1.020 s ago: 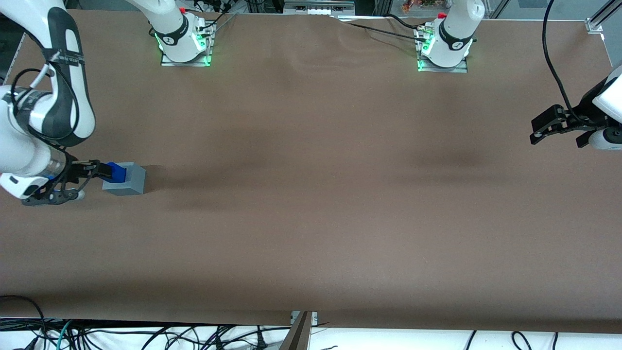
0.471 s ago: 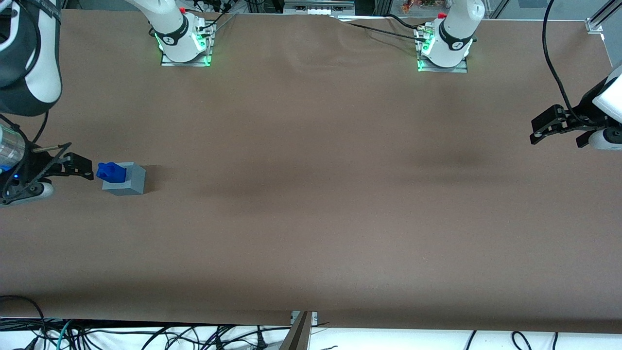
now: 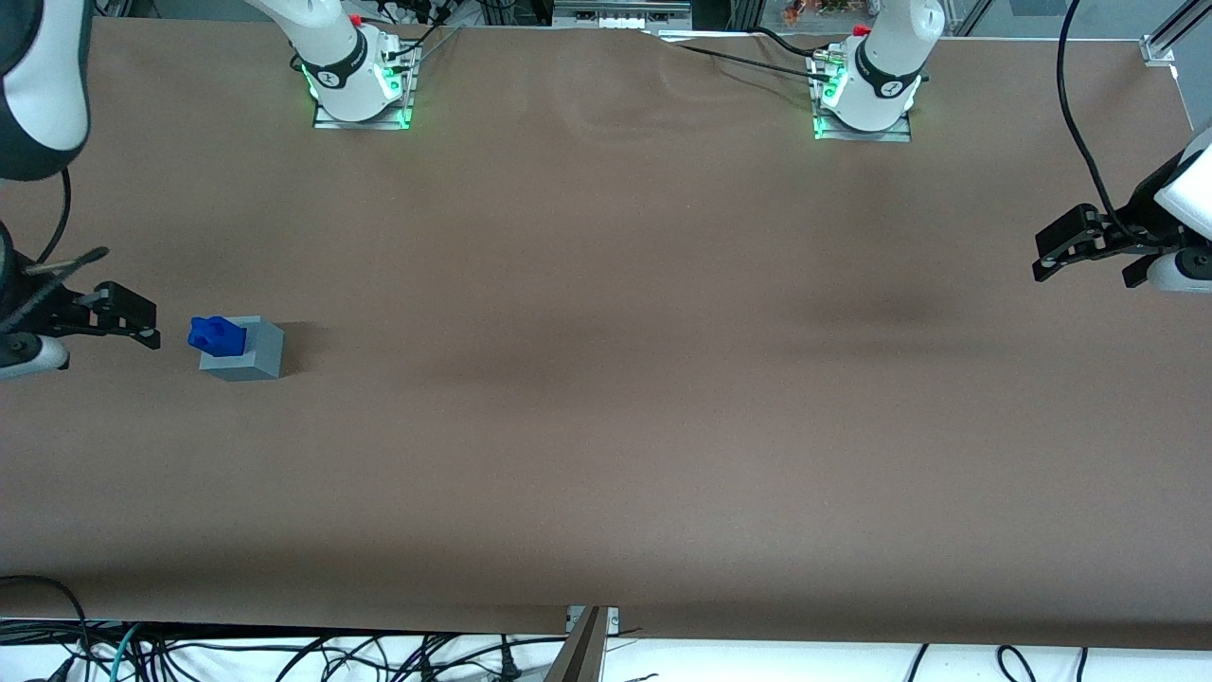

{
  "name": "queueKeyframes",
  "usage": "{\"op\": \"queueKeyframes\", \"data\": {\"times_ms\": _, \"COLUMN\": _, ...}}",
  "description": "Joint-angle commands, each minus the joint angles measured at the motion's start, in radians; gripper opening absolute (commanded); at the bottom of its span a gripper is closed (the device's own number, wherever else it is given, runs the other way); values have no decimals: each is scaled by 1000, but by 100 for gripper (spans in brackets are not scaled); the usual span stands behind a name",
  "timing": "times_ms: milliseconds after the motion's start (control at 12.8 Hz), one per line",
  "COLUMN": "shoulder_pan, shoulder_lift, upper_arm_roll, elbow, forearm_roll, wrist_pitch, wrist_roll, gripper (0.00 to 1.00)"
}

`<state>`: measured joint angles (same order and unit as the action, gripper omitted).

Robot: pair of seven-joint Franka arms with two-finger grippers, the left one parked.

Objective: Insert blue part into gray base with right arm

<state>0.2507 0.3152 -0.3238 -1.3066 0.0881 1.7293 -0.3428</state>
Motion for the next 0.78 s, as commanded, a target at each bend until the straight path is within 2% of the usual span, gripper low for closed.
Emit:
{"op": "queueKeyframes", "data": {"times_ms": 0, "shoulder_pan": -161, "shoulder_lift": -83, "upper_arm_roll": 178, "elbow": -54, "forearm_roll": -40, "wrist_pitch": -10, "wrist_roll": 75, "gripper": 100}}
{"op": "queueKeyframes", "data": {"times_ms": 157, "shoulder_pan": -183, "shoulder_lift": -128, "upper_arm_roll": 218, "elbow": -114, "forearm_roll": -48, "wrist_pitch": -16, "wrist_roll": 223, "gripper": 100}}
{"op": "queueKeyframes", "data": {"times_ms": 392, "shoulder_pan": -203, "shoulder_lift": -166, "upper_arm_roll": 229, "elbow": -186, "forearm_roll": -59, "wrist_pitch": -13, "wrist_roll": 231, "gripper": 100}}
{"op": "queueKeyframes", "data": {"times_ms": 706, "shoulder_pan": -191, "shoulder_lift": -146, "upper_arm_roll": 230, "elbow": -163, "forearm_roll": -99, "wrist_pitch": -48, "wrist_roll": 226, "gripper": 100}}
